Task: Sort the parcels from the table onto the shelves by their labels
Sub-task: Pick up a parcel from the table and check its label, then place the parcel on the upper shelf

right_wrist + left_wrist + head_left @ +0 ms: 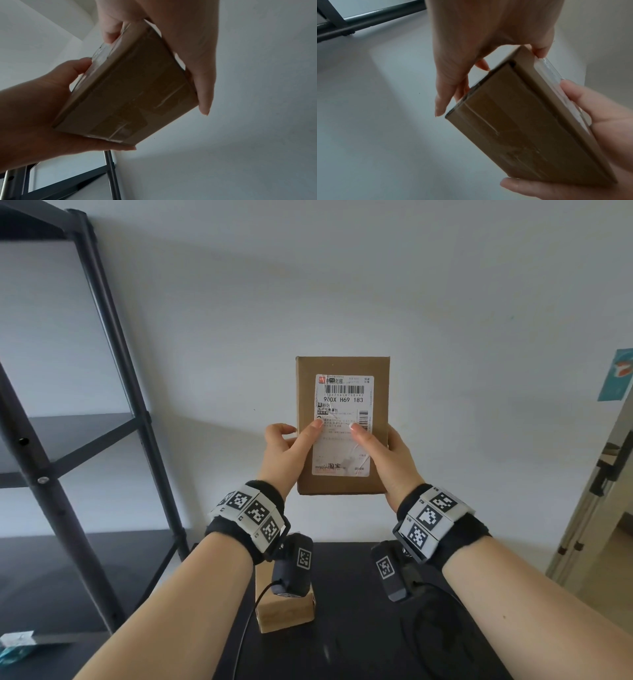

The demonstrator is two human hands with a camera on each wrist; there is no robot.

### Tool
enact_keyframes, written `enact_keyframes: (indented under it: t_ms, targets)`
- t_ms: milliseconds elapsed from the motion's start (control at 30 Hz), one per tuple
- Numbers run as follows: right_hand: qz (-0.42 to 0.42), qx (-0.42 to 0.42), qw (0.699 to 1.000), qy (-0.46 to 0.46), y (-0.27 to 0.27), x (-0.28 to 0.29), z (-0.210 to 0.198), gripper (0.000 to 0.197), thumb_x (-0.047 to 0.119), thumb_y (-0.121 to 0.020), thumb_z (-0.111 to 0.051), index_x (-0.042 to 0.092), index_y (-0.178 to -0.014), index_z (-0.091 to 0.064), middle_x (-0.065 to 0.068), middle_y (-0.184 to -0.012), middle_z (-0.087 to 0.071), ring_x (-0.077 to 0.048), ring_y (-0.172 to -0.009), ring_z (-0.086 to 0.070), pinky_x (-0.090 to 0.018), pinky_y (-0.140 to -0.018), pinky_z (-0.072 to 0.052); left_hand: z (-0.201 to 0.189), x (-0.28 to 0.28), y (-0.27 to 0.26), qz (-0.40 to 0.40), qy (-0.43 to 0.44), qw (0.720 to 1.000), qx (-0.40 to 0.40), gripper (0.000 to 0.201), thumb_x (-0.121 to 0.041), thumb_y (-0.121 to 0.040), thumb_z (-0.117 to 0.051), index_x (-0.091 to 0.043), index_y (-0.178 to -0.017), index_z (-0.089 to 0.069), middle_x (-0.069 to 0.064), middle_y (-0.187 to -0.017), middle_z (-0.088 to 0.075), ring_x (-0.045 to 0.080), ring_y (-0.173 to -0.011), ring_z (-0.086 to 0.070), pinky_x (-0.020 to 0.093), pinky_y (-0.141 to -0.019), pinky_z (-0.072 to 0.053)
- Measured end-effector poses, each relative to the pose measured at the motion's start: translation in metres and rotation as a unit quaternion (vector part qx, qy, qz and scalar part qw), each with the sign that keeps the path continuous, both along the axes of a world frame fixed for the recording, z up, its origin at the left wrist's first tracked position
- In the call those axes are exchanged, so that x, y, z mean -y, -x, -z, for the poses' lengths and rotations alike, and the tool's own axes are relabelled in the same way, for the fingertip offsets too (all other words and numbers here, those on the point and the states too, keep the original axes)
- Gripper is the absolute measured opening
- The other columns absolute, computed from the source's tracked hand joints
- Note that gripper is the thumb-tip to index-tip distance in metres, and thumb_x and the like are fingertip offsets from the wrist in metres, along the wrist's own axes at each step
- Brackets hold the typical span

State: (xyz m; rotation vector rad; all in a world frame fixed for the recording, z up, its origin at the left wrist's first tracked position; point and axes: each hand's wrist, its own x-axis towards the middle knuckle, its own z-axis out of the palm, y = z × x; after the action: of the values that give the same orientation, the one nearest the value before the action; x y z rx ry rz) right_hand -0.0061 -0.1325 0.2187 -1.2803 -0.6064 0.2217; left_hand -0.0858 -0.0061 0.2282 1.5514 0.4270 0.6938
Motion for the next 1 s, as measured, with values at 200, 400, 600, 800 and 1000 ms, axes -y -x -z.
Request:
enact_keyframes:
  t_ms: [200,400,600,800,1000]
  targets:
    - [0.000,-0.003,1.000,-0.013,0.000,0.001,-0.001,0.021,0.034,-0.085,-0.065,0.037,-0.106,-0.059,0.011,-0.106,-0.070,0.001,-0.086,-0.068,-0.011,-0.060,-0.053,-0.001,0.002,-0.002,-0.017,-0.004,1.000,0.004,0.051,-0.046,-0.084,-0.061,-0.020,-0.115,-0.030,0.011,-0.112,-0.060,0.023,-0.093,-0.065,0.038,-0.082,-0.056]
    - [-0.006,-0.008,1.000,-0.004,0.002,0.000,-0.001,0.030,0.034,-0.085,-0.065,0.031,-0.114,-0.057,0.008,-0.110,-0.070,-0.001,-0.091,-0.067,-0.011,-0.061,-0.053,0.001,0.003,0.001,-0.026,0.010,1.000,0.002,0.050,-0.045,-0.085,-0.061,-0.019,-0.116,-0.031,0.011,-0.112,-0.060,0.025,-0.095,-0.065,0.043,-0.087,-0.056]
    - [-0.069,-0.020,0.997,0.022,0.020,-0.016,0.008,0.031,0.036,-0.087,-0.062,0.033,-0.117,-0.056,0.014,-0.104,-0.068,0.004,-0.084,-0.065,-0.006,-0.056,-0.050,0.012,-0.001,0.032,-0.074,0.025,0.997,-0.020,0.051,-0.043,-0.087,-0.056,-0.015,-0.122,-0.032,0.007,-0.107,-0.060,0.015,-0.085,-0.064,0.031,-0.074,-0.057]
    - [-0.149,-0.048,0.986,0.056,0.076,-0.052,0.040,0.020,0.037,-0.085,-0.061,0.040,-0.105,-0.056,0.009,-0.107,-0.069,-0.005,-0.088,-0.068,-0.016,-0.058,-0.056,0.038,-0.018,0.107,-0.141,0.041,0.987,-0.064,0.052,-0.045,-0.086,-0.057,-0.019,-0.122,-0.029,0.008,-0.116,-0.057,0.016,-0.090,-0.064,0.036,-0.082,-0.057]
    - [-0.203,-0.036,0.976,0.066,0.167,-0.100,0.034,0.035,0.039,-0.086,-0.060,0.033,-0.119,-0.053,0.007,-0.111,-0.068,-0.009,-0.093,-0.068,-0.021,-0.067,-0.055,0.035,-0.050,0.209,-0.195,0.061,0.977,-0.057,0.051,-0.047,-0.085,-0.057,-0.023,-0.120,-0.028,0.004,-0.109,-0.060,0.018,-0.092,-0.066,0.040,-0.086,-0.057]
